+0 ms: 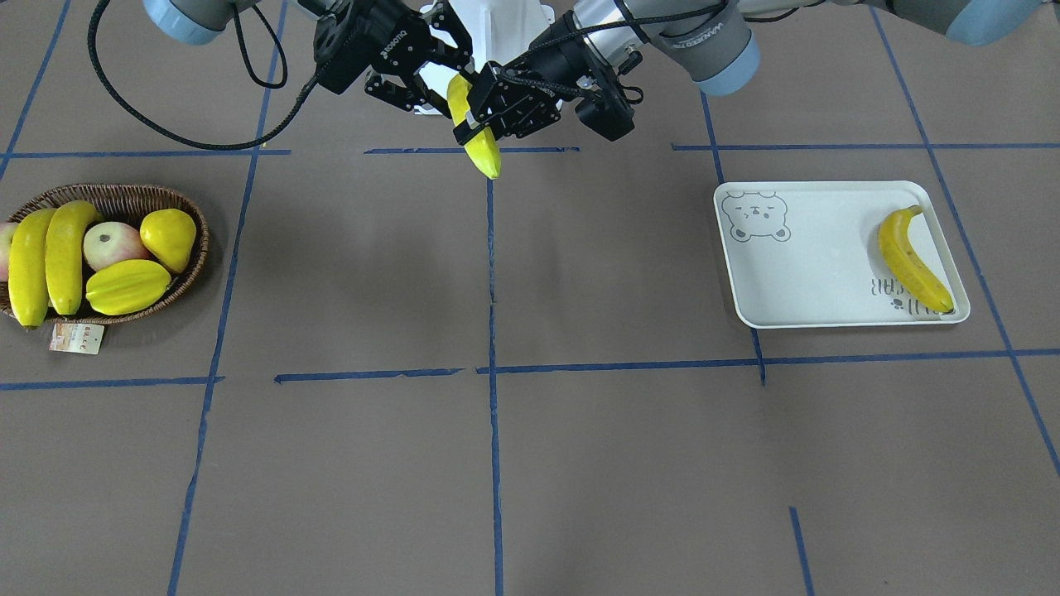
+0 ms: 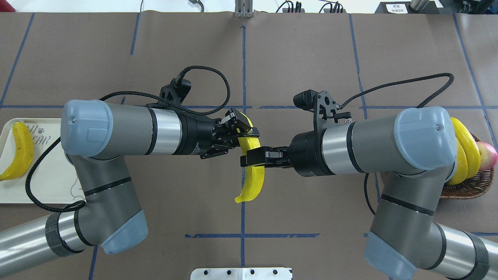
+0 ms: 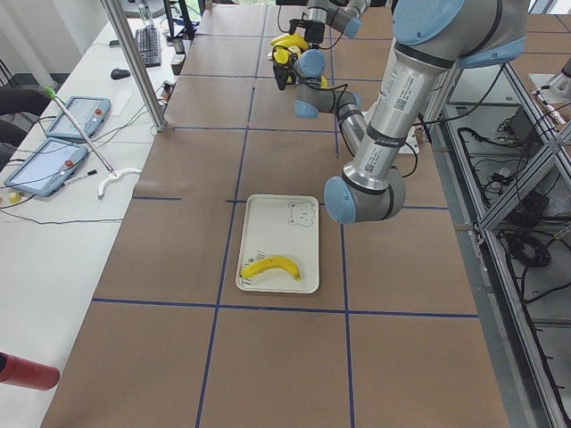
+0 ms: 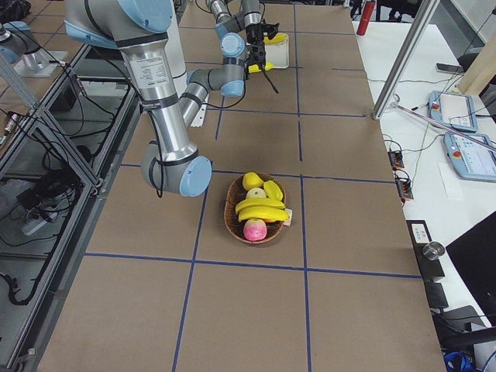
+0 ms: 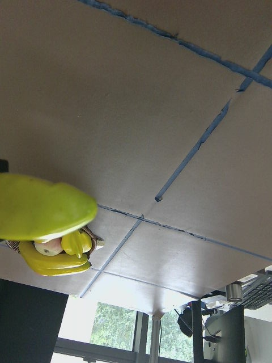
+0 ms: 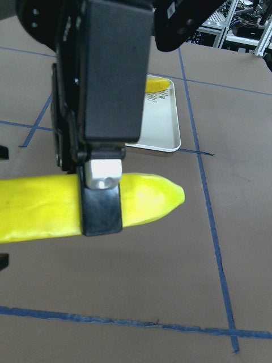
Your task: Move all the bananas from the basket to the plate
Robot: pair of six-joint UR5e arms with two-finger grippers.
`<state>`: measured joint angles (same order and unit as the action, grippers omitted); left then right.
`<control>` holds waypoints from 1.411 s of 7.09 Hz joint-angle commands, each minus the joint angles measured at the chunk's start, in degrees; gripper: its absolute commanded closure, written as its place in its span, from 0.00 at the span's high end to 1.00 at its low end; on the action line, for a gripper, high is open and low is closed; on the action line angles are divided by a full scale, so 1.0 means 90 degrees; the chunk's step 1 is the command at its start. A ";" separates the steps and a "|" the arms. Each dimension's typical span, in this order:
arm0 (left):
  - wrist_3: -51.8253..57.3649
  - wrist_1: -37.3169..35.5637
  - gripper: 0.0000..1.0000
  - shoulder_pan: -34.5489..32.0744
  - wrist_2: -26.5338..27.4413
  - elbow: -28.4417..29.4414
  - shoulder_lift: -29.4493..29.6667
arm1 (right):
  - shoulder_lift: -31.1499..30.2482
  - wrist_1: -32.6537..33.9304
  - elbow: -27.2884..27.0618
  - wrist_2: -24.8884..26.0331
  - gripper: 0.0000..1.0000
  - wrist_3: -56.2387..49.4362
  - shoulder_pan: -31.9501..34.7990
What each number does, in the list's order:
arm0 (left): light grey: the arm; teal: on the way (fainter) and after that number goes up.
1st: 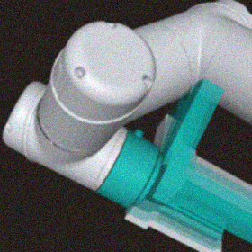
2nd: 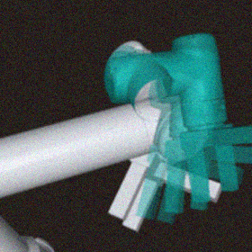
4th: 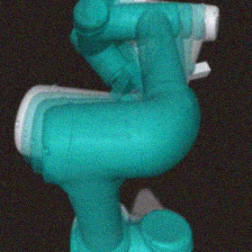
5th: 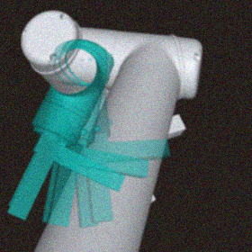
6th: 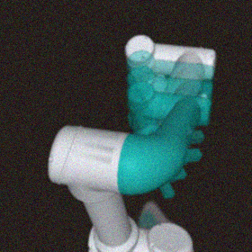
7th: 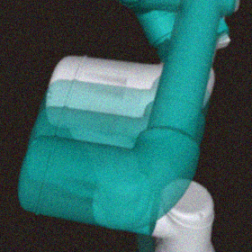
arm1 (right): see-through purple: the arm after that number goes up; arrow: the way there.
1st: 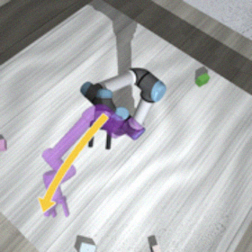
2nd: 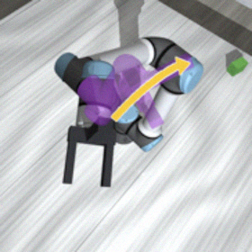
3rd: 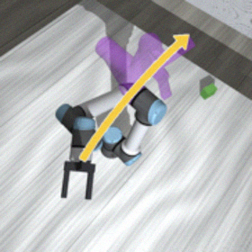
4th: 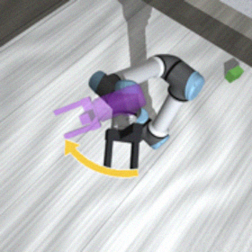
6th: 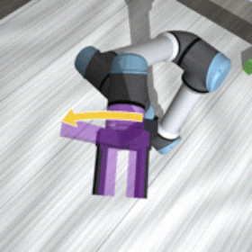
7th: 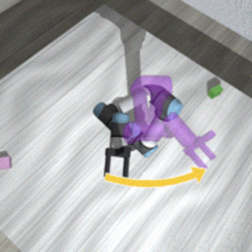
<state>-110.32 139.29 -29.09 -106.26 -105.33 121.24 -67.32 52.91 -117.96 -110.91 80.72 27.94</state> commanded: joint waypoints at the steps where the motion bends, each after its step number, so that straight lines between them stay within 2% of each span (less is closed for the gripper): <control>1: 0.0041 -0.0007 0.00 -0.0010 0.0000 0.0005 -0.0013 | 0.0009 0.0000 -0.0057 -0.0001 1.00 0.0141 0.0010; 3: 0.0187 -0.0463 0.00 -0.0126 -0.0010 0.0014 -0.0178 | -0.0049 0.0078 -0.0193 0.0096 1.00 0.0133 0.0049; 5: 0.1643 -0.2760 0.00 -0.0370 0.0048 -0.0442 -0.0675 | -0.0312 0.0098 -0.0194 0.0263 1.00 0.0123 0.0204; 7: 0.2712 -0.4238 0.00 -0.0944 0.0039 -0.0843 -0.1289 | -0.0575 0.0098 -0.0194 0.0253 1.00 0.0103 0.0409; 8: 0.3307 -0.4516 0.00 -0.1092 0.0077 -0.0942 -0.1805 | -0.0837 0.0098 -0.0194 0.0224 1.00 0.0103 0.0527; 10: 0.3964 -0.4539 0.00 -0.1483 0.0166 -0.0855 -0.2685 | -0.0957 0.0098 -0.0194 0.0185 1.00 0.0084 0.0635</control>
<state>-78.26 99.10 -40.48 -105.09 -113.26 101.54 -75.26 53.79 -119.75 -109.11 81.54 33.16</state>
